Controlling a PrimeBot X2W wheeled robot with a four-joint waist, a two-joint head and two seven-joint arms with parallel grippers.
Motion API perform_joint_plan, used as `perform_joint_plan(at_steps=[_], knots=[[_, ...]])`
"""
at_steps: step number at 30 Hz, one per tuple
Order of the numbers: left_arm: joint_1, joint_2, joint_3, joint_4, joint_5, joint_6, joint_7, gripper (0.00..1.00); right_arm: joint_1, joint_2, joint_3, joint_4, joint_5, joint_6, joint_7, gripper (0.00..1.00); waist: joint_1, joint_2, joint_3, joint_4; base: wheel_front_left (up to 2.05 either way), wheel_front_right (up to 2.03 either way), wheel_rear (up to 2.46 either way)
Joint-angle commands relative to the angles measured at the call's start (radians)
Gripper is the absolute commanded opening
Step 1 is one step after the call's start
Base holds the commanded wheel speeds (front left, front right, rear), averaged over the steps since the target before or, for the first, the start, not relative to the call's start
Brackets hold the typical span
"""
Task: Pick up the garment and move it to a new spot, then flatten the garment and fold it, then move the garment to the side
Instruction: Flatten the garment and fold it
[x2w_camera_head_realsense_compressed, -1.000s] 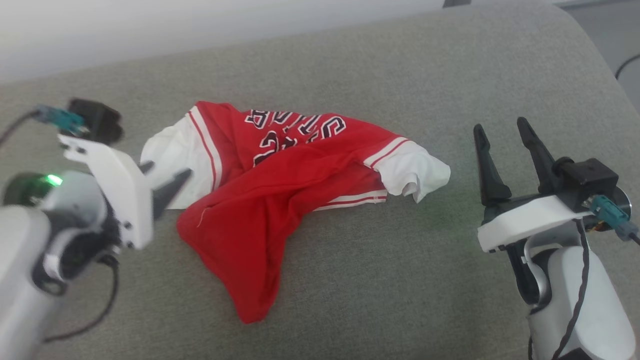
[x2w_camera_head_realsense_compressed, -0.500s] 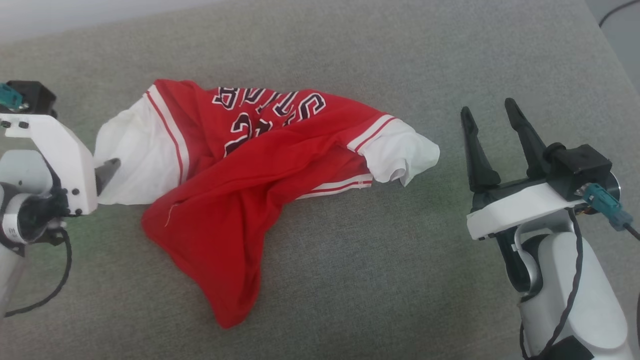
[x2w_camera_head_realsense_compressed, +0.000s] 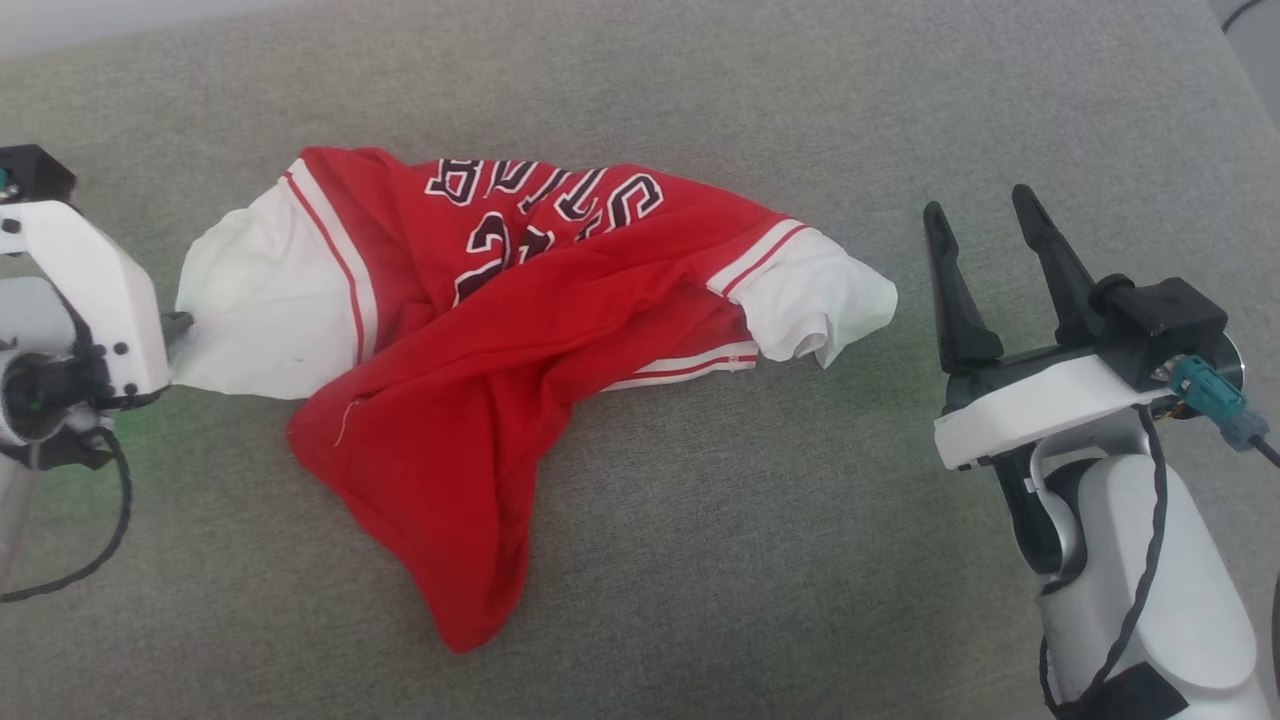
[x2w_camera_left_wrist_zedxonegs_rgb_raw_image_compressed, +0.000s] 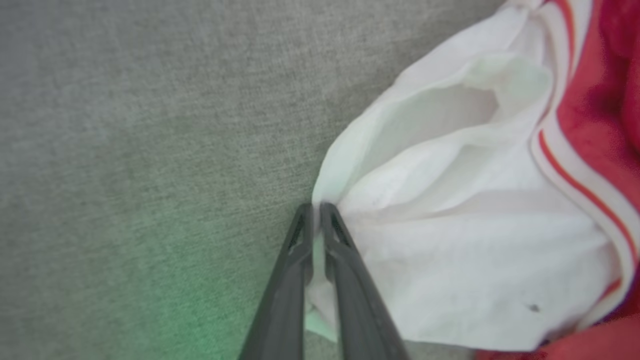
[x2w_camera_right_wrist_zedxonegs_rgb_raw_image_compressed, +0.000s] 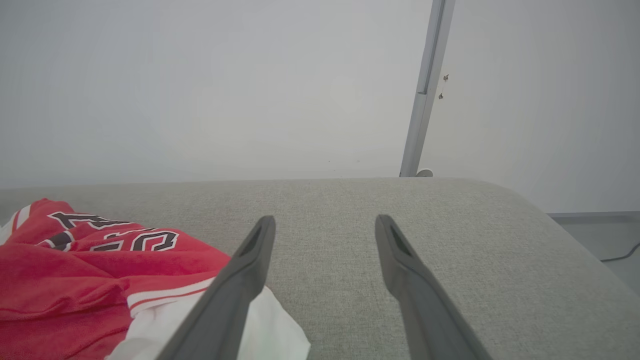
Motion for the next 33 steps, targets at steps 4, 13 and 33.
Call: perform_joint_plan(at_steps=[4, 13, 33], knots=[[0.059, -0.043, -0.03, 0.041, -0.025, -0.027, 0.021, 0.0, -0.001, 0.003, -0.011, 0.003, -0.015, 0.0, 0.01, 1.0, 0.0, -0.0001, -0.018, 0.02, 0.0, 0.0, 0.0], [0.026, -0.002, 0.0, -0.011, -0.026, -0.025, -0.002, 0.0, 0.025, 0.001, -0.032, -0.006, -0.036, 0.0, 0.027, 1.0, 0.0, -0.0001, -0.069, 0.069, 0.0, 0.0, 0.0], [0.255, 0.055, 0.069, -0.153, -0.08, 0.046, -0.094, 0.36, 0.071, -0.024, -0.023, -0.048, -0.024, 0.0, 0.083, 1.0, 0.0, -0.0001, -0.121, 0.13, 0.0, 0.0, 0.0]])
